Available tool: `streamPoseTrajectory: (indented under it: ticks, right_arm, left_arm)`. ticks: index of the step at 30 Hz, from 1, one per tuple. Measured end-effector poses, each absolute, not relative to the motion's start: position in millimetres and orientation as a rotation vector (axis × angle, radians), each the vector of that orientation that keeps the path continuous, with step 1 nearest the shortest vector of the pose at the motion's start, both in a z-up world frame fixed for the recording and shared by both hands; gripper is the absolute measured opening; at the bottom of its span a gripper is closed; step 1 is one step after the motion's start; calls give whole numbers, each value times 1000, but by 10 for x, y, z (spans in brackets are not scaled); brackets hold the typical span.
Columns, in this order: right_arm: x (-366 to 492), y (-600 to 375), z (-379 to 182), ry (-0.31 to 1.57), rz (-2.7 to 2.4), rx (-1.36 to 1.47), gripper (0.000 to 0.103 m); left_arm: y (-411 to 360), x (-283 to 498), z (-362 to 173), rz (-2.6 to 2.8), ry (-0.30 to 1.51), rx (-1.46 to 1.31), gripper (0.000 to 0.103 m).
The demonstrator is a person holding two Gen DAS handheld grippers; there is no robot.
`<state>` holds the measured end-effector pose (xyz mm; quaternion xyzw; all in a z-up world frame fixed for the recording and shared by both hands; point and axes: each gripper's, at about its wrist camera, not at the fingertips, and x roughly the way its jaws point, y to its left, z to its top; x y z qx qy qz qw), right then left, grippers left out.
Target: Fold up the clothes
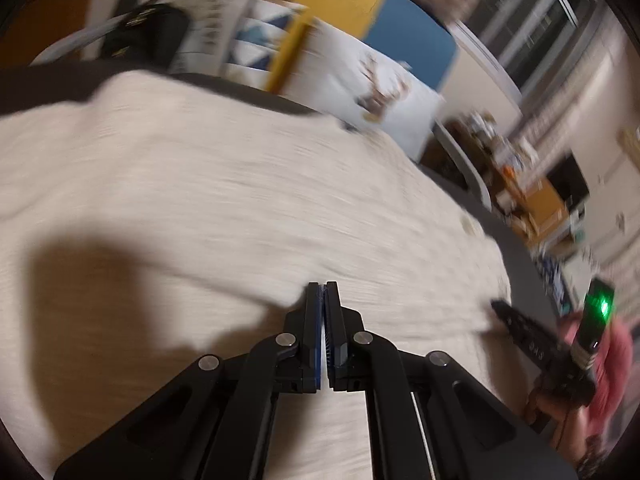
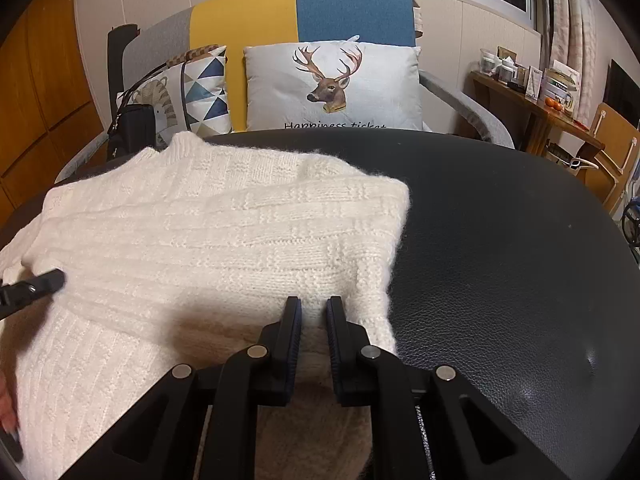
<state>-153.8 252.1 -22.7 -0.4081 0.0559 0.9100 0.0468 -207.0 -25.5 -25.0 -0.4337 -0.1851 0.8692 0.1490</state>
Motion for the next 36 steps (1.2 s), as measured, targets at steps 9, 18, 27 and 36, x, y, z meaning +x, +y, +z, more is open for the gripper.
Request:
streamPoseTrajectory:
  ticks: [9,18,27,36]
  right_arm:
    - [-1531,2512,-229,165,2776,-1242,11]
    - [-1527,2551,-230,196,2787,-1240,11]
    - [-1525,2570,-241,220,2792,-1239,11]
    - [-1531,2546,-235,194,2785,-1239,11]
  left_arm:
    - [-841,-1705,-77,2687,-645,-1146,3]
    - [777,-2348,108,2431,-293,-1050,3]
    - [707,-2757,-309,2474,-201,-1219,5]
    - [-665,-2722,-311,2777,-393,-1305,5]
